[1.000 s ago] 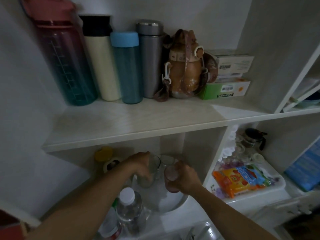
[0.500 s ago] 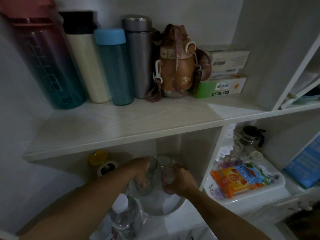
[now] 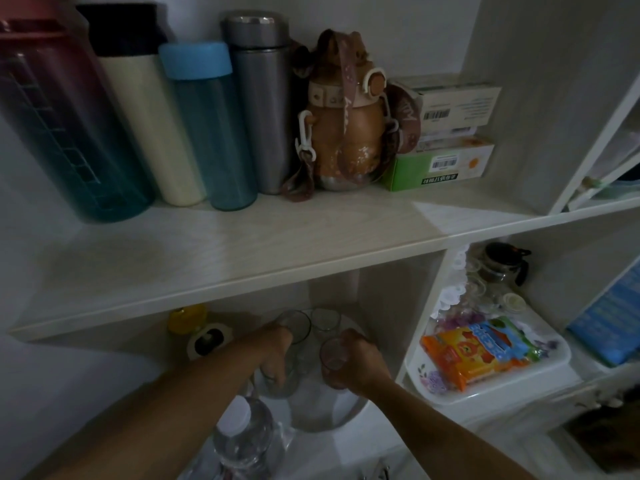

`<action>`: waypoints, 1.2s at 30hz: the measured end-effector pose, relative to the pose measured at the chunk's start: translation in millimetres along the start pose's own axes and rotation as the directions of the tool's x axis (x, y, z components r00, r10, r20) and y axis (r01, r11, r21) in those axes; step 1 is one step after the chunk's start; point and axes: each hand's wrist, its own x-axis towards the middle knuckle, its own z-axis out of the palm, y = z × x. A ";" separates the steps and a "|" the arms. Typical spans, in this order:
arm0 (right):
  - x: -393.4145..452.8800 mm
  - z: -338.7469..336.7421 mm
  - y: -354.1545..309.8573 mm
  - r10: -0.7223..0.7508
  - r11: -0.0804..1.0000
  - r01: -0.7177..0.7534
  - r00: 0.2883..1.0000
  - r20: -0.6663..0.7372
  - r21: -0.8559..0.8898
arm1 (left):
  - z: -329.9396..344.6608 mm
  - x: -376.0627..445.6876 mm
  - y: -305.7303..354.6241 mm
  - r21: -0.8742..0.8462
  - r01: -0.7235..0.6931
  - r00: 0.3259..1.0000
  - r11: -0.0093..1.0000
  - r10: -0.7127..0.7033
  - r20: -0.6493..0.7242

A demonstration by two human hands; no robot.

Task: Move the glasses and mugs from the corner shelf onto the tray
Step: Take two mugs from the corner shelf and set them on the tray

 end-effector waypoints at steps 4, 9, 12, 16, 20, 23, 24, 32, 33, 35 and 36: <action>2.0 4.4 0.8 -0.006 1.000 0.005 1.000 -0.013 -0.012 | 0.7 -0.1 1.7 0.011 -0.013 1.000 1.000 0.013 -0.010; 4.7 8.1 -2.0 -0.005 0.999 0.005 1.000 0.009 -0.035 | 0.5 2.6 1.1 0.029 0.000 1.000 1.000 0.000 -0.006; 7.3 11.0 -3.5 0.011 0.999 -0.010 1.000 0.020 -0.040 | 0.3 2.6 1.2 0.026 -0.006 0.999 1.000 0.006 -0.031; 10.3 13.9 -3.5 0.037 0.999 -0.037 0.999 0.025 -0.003 | 2.4 2.9 0.1 -0.041 0.007 0.999 0.999 -0.009 -0.035; 9.9 18.1 -2.2 0.082 0.995 -0.083 0.996 0.017 0.052 | 2.3 3.5 0.0 -0.111 0.030 0.999 0.993 -0.032 -0.013; 8.0 18.2 -0.2 0.072 0.996 -0.072 0.997 0.004 0.044 | 2.6 2.0 -1.2 -0.167 0.050 0.999 0.985 -0.052 -0.013; 7.3 17.1 0.4 0.070 0.997 -0.070 0.998 0.006 0.041 | 2.7 1.9 -2.5 -0.184 0.068 0.998 0.981 -0.068 0.004; -4.6 -11.7 -14.8 0.032 0.999 -0.032 0.999 0.010 0.004 | -23.8 -22.0 -3.5 -0.146 0.049 0.995 0.988 -0.061 -0.079; -8.7 -17.0 -18.4 0.008 1.000 -0.008 1.000 0.000 0.000 | -26.3 -25.6 -3.8 -0.157 0.035 0.996 0.987 -0.048 -0.080; -17.9 -27.2 -26.7 -0.041 0.999 0.041 0.999 -0.010 0.000 | -30.5 -36.1 -3.4 -0.184 0.016 0.997 0.983 -0.030 -0.072; -24.5 -32.3 -32.7 -0.055 0.998 0.055 0.998 -0.010 -0.004 | -31.8 -45.0 -2.3 -0.187 0.010 0.997 0.982 -0.025 -0.079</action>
